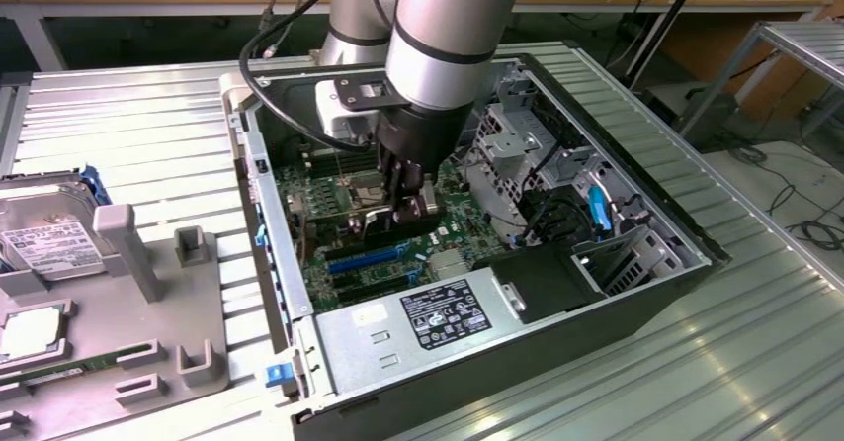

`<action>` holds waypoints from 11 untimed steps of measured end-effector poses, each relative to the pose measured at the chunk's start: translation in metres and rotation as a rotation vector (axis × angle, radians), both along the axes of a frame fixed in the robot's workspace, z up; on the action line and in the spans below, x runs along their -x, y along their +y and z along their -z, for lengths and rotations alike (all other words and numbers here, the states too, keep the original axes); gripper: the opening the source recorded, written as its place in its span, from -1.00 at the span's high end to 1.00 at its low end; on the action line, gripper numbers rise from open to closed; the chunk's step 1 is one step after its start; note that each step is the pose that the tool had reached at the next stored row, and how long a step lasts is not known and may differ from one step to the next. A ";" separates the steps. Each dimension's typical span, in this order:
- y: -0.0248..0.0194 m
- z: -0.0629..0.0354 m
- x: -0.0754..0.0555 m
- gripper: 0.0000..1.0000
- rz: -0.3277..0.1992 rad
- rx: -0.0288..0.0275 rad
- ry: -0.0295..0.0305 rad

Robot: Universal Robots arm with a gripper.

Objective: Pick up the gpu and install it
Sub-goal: 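Insert the gpu into the slot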

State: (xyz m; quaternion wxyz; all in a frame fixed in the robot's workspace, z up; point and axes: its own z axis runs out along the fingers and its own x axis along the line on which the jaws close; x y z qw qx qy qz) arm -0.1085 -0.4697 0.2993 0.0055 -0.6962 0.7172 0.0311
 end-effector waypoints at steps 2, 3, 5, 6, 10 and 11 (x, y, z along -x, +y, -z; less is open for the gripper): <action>0.0001 0.0010 0.000 0.47 0.000 -0.0002 -0.0001; 0.0000 0.0020 0.000 0.47 0.000 0.0000 0.0000; 0.0000 0.0038 0.000 0.47 0.000 -0.0001 0.0000; 0.0001 0.0045 0.001 0.47 0.000 0.0000 0.0000; 0.0002 0.0106 0.002 0.47 0.000 0.0001 -0.0003; 0.0004 0.0118 0.002 0.47 0.000 -0.0001 -0.0004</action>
